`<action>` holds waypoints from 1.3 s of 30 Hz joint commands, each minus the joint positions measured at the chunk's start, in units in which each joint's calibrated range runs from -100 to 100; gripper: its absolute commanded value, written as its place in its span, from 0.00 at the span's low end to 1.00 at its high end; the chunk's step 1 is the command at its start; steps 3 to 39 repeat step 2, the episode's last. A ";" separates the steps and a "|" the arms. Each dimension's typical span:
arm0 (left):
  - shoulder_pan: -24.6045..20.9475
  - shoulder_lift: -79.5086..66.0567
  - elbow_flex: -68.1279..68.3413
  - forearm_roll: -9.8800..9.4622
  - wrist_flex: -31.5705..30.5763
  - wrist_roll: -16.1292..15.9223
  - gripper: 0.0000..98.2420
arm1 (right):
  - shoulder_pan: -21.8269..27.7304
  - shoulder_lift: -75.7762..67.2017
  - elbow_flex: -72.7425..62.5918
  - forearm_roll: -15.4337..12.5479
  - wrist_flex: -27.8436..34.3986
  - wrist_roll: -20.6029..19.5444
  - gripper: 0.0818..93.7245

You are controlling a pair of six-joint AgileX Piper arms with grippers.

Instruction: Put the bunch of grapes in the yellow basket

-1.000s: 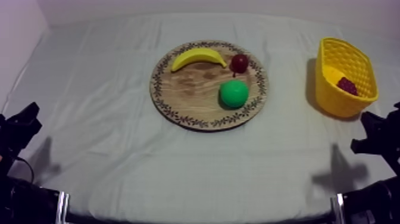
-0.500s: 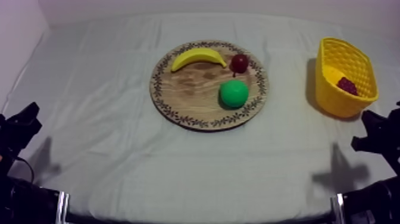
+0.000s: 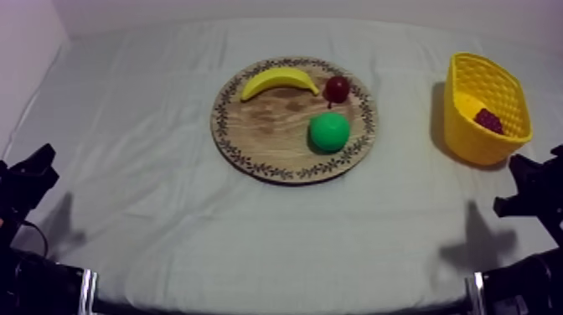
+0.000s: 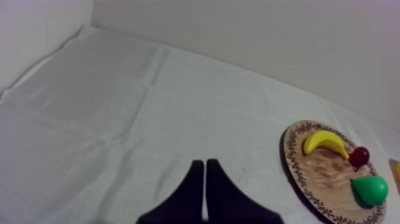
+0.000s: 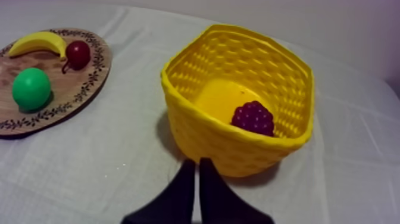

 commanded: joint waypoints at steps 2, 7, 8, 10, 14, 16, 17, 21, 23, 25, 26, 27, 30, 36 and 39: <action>-0.01 0.00 0.00 0.02 0.00 0.02 0.00 | 0.01 -0.04 0.02 0.02 0.25 -0.53 0.00; -0.01 0.00 0.00 0.02 0.00 0.02 0.00 | 0.01 -0.04 0.02 0.02 0.25 -0.53 0.00; -0.01 0.00 0.00 0.02 0.00 0.02 0.00 | 0.01 -0.04 0.02 0.02 0.25 -0.53 0.00; -0.01 0.00 0.00 0.02 0.00 0.02 0.00 | 0.01 -0.04 0.02 0.02 0.25 -0.53 0.00; -0.01 0.00 0.00 0.02 0.00 0.02 0.00 | 0.01 -0.04 0.02 0.02 0.25 -0.53 0.00; -0.01 0.00 0.00 0.02 0.00 0.02 0.00 | 0.01 -0.04 0.02 0.02 0.25 -0.53 0.00; -0.01 0.00 0.00 0.02 0.00 0.02 0.00 | 0.01 -0.04 0.02 0.02 0.25 -0.53 0.00; -0.01 0.00 0.00 0.02 0.00 0.02 0.00 | 0.01 -0.04 0.02 0.02 0.25 -0.53 0.00; -0.01 0.00 0.00 0.02 0.00 0.02 0.00 | 0.01 -0.04 0.02 0.02 0.25 -0.53 0.00; -0.01 0.00 0.00 0.02 0.00 0.02 0.00 | 0.01 -0.04 0.02 0.02 0.25 -0.53 0.00; -0.01 0.00 0.00 0.02 0.00 0.02 0.00 | 0.01 -0.04 0.02 0.02 0.25 -0.53 0.00; -0.01 0.00 0.00 0.02 0.00 0.02 0.00 | 0.01 -0.04 0.02 0.02 0.25 -0.53 0.00; -0.01 0.00 0.00 0.02 0.00 0.02 0.00 | 0.01 -0.04 0.02 0.02 0.25 -0.53 0.00; -0.01 0.00 0.00 0.02 0.00 0.02 0.00 | 0.01 -0.04 0.02 0.02 0.25 -0.53 0.00; -0.01 0.00 0.00 0.02 0.00 0.02 0.00 | 0.01 -0.04 0.02 0.02 0.25 -0.53 0.00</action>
